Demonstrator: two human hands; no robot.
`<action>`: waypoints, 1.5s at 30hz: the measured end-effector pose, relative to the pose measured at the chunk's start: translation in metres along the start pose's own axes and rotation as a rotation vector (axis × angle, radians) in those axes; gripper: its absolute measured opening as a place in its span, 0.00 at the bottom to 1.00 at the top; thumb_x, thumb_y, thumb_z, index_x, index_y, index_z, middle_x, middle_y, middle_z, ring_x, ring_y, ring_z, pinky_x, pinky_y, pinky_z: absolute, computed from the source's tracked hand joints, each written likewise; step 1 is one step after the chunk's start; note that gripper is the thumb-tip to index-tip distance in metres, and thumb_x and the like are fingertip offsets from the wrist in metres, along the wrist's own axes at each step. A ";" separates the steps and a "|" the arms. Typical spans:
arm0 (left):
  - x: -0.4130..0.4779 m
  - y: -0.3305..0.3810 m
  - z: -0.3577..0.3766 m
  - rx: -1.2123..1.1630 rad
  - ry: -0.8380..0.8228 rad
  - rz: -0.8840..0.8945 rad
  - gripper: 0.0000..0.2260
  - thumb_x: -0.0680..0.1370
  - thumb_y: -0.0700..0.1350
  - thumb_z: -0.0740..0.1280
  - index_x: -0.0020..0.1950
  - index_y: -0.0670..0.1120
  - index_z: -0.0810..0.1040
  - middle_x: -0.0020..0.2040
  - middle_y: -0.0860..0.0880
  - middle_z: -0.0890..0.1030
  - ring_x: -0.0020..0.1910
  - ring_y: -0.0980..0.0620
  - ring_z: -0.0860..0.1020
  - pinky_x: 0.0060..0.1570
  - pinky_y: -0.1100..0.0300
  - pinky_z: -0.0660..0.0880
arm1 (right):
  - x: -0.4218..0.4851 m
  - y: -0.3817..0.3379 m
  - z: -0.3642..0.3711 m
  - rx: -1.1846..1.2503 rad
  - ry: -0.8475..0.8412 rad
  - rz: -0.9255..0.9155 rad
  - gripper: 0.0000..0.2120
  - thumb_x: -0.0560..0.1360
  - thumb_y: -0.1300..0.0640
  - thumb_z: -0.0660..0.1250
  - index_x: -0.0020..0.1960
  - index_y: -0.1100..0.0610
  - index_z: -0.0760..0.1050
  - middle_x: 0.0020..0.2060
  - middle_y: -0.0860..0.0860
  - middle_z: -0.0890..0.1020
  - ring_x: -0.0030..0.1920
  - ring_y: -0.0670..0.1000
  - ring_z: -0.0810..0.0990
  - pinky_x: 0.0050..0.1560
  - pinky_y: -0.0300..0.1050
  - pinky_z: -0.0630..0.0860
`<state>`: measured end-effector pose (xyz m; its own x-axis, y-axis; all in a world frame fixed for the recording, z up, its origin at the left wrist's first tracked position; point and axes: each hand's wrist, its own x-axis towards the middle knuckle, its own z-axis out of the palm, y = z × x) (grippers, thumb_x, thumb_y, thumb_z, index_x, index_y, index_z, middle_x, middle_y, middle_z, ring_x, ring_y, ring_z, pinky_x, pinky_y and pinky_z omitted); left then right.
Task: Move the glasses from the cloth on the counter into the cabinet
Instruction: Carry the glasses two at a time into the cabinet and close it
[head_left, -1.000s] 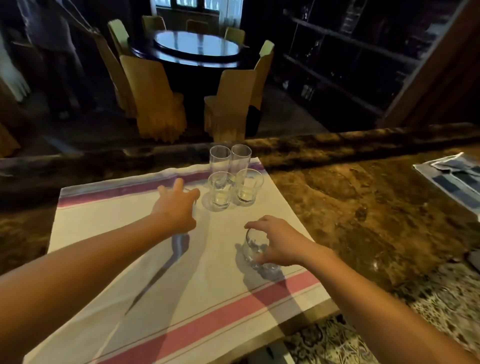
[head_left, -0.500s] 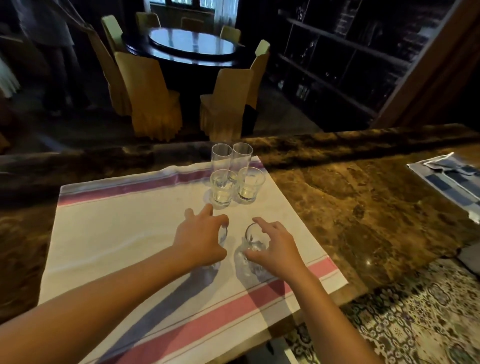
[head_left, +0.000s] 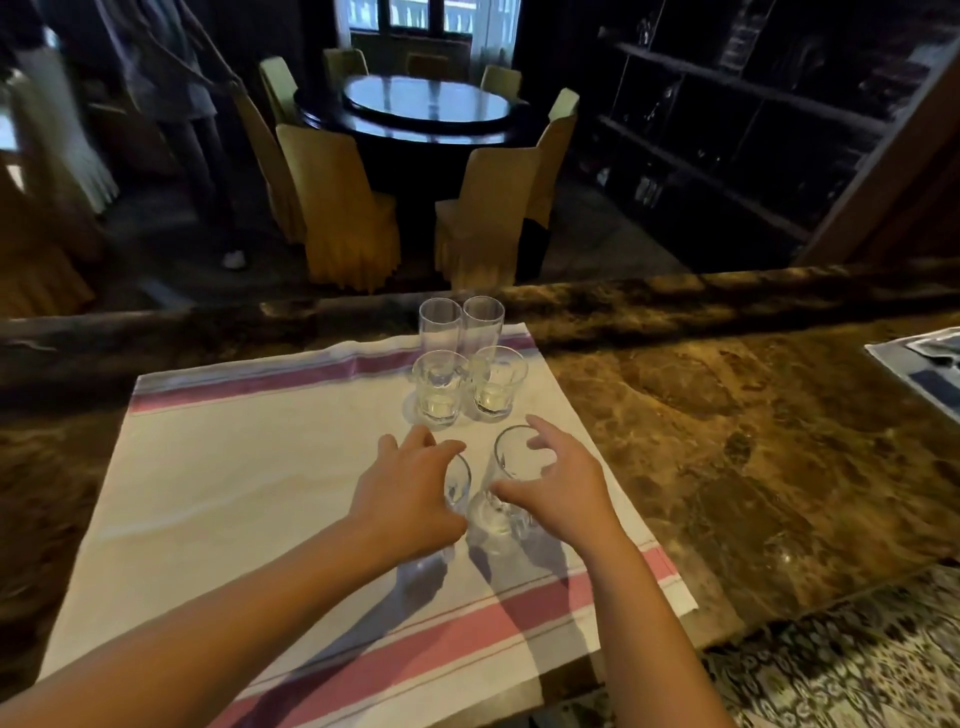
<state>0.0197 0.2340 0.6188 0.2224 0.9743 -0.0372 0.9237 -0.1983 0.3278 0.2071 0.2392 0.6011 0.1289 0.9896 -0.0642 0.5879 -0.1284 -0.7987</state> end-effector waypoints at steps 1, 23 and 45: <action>0.003 0.004 -0.001 -0.004 0.013 -0.011 0.38 0.66 0.60 0.73 0.74 0.59 0.65 0.64 0.51 0.70 0.60 0.48 0.67 0.51 0.55 0.75 | 0.007 -0.004 -0.002 -0.015 0.003 -0.009 0.44 0.61 0.47 0.81 0.73 0.42 0.65 0.55 0.41 0.74 0.52 0.45 0.73 0.41 0.32 0.72; 0.062 0.026 0.035 -0.115 0.312 -0.260 0.33 0.65 0.66 0.72 0.60 0.53 0.62 0.56 0.53 0.71 0.49 0.56 0.64 0.39 0.63 0.67 | 0.074 0.002 0.002 0.020 -0.141 0.082 0.43 0.62 0.51 0.82 0.72 0.48 0.65 0.65 0.48 0.76 0.58 0.49 0.76 0.44 0.34 0.75; 0.067 0.030 0.052 -0.091 0.441 -0.288 0.28 0.71 0.64 0.69 0.63 0.53 0.62 0.61 0.50 0.72 0.52 0.55 0.67 0.45 0.65 0.70 | 0.063 0.013 -0.009 0.090 -0.053 -0.011 0.39 0.68 0.52 0.78 0.74 0.47 0.64 0.70 0.50 0.70 0.65 0.53 0.73 0.63 0.53 0.76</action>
<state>0.0786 0.2881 0.5775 -0.2065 0.9443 0.2561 0.8928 0.0747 0.4443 0.2303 0.2994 0.5918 0.0789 0.9932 -0.0852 0.5144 -0.1138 -0.8500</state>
